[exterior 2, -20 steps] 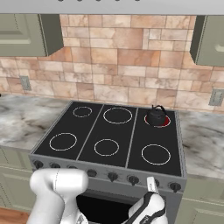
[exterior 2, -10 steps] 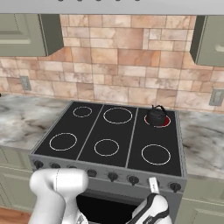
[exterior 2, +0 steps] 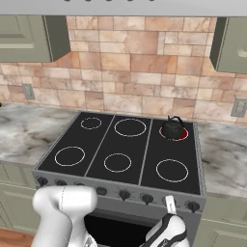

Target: The kettle is done boiling. Turn off the stove, then wait for 300 timesteps before moving the kettle to the dining table.

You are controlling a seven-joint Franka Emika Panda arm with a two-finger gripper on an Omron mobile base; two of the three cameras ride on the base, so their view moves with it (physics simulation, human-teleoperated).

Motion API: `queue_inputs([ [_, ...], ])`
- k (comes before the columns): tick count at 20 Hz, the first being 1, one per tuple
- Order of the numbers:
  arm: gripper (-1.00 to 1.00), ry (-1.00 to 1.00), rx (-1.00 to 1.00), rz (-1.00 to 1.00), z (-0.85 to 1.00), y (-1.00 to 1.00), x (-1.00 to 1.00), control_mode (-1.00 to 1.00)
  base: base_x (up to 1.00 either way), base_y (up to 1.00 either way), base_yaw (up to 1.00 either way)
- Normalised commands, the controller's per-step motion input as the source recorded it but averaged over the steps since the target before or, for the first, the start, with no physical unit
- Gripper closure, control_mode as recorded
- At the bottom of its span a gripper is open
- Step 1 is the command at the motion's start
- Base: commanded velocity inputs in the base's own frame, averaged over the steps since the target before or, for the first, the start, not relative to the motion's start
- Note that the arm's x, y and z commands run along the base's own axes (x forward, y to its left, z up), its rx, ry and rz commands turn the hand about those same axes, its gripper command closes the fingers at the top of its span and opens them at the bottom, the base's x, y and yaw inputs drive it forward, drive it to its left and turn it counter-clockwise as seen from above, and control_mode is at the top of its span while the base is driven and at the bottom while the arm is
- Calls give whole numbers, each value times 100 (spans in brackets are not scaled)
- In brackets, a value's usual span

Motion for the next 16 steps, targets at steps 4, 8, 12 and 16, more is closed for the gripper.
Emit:
queue_inputs([
  [4,100,0,28,-11,0,8,-9,-100,0,0,0],
  [8,100,2,34,-11,0,2,0,-100,0,0,0],
  [12,100,2,32,-10,-1,2,-2,-100,0,0,0],
  [16,100,1,26,-2,-4,-5,-10,-100,0,0,0],
])
